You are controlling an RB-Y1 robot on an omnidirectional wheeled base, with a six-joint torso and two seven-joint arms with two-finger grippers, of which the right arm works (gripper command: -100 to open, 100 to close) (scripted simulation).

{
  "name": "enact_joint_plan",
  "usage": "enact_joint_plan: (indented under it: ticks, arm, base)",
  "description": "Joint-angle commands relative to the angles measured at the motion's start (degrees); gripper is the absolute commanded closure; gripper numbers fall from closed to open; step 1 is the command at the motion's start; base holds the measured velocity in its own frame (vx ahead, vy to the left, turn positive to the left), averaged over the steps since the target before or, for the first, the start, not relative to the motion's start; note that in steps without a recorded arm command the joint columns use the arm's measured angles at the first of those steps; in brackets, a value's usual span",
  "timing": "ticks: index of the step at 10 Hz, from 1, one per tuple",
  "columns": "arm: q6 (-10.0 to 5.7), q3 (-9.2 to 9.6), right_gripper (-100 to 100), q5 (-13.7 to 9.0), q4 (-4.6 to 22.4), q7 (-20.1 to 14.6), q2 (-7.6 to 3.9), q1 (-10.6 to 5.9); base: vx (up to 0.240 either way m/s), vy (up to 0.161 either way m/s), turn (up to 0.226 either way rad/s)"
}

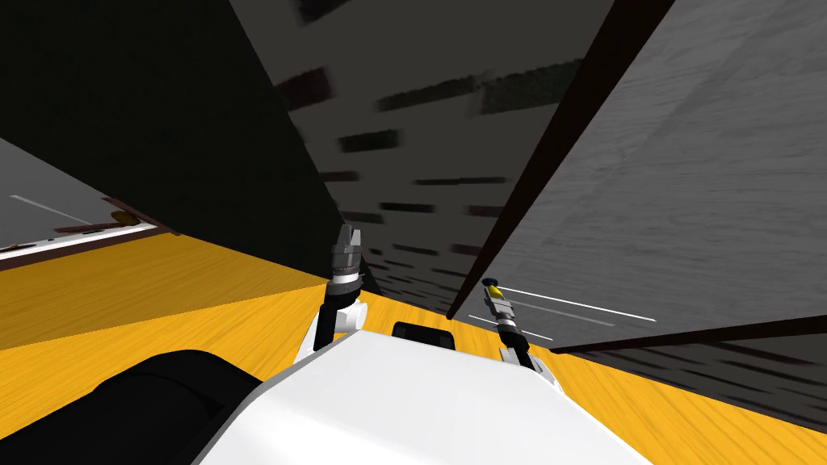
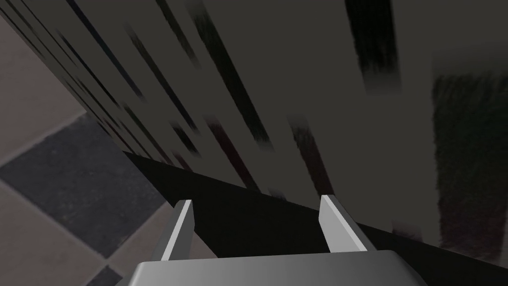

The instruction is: Pull the door open

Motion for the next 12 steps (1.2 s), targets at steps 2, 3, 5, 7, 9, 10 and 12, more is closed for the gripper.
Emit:
enact_joint_plan:
  ticks: [2, 3, 5, 7, 9, 10, 12]
  arm:
    - [0.03, 0.14, 100, 0.1, 0.0, 0.0, 0.17, 0.05]
    - [0.03, 0.14, 100, 0.1, 0.0, 0.0, 0.17, 0.05]
    - [0.03, 0.14, 100, 0.1, 0.0, 0.0, 0.17, 0.05]
    - [0.2, 0.27, 100, -0.5, 0.1, -2.7, 0.05, 0.07]
    - [0.22, 0.39, 100, -1.0, 0.2, -4.8, 0.01, 0.02]
    - [0.24, 0.48, 100, -1.4, 0.2, -6.4, -0.02, -0.01]
    - [0.28, 0.66, 100, -2.2, 0.3, -9.5, -0.09, -0.08]
  base:
    - [-0.025, -0.006, 0.007]
    - [-0.016, 0.0, 0.001]
    - [-0.004, 0.001, -0.002]
    - [-0.016, -0.011, 0.042]
    - [-0.022, -0.014, 0.035]
    - [-0.025, -0.013, 0.052]
    - [-0.03, -0.016, 0.05]
